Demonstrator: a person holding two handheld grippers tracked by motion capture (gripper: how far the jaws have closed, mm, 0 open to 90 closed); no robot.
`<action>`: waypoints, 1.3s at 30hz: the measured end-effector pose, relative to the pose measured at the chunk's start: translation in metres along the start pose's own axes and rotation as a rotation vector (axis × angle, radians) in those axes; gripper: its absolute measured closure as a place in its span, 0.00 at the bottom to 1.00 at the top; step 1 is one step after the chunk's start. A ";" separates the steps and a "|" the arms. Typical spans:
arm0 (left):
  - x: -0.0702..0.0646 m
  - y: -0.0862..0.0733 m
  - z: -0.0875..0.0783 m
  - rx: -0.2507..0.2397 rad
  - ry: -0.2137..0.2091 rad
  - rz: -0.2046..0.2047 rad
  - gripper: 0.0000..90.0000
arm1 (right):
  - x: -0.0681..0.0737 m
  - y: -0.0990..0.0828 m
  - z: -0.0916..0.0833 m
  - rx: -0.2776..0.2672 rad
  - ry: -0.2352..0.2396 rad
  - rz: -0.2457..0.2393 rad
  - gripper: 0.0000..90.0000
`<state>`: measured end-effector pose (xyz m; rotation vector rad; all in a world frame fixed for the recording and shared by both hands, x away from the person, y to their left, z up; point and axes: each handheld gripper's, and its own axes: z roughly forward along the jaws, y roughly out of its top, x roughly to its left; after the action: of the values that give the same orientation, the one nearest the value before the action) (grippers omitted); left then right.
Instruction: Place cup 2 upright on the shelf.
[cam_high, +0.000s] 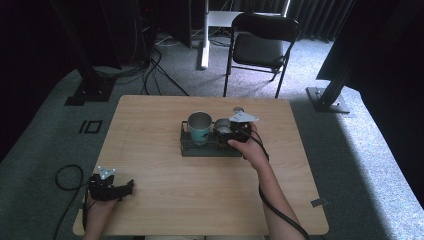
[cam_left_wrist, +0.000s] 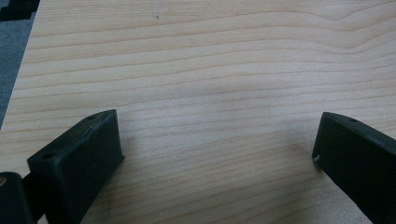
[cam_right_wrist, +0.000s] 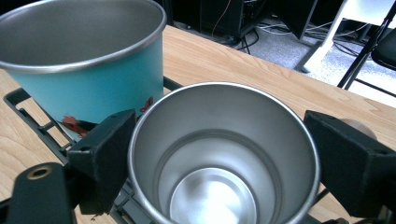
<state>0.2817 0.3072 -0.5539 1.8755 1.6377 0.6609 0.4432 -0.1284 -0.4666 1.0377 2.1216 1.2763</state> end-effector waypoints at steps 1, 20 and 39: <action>0.000 0.000 0.000 0.000 0.000 0.000 0.02 | -0.001 0.000 -0.001 -0.007 0.004 0.007 0.13; 0.000 0.000 0.000 0.000 0.000 0.000 0.02 | -0.006 0.003 -0.033 -0.060 0.010 0.011 0.13; 0.000 0.000 0.000 0.000 0.000 0.000 0.02 | -0.030 -0.020 -0.063 -0.058 -0.041 0.047 0.13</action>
<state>0.2817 0.3072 -0.5539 1.8755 1.6376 0.6608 0.4105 -0.1915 -0.4546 1.0859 2.0282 1.3194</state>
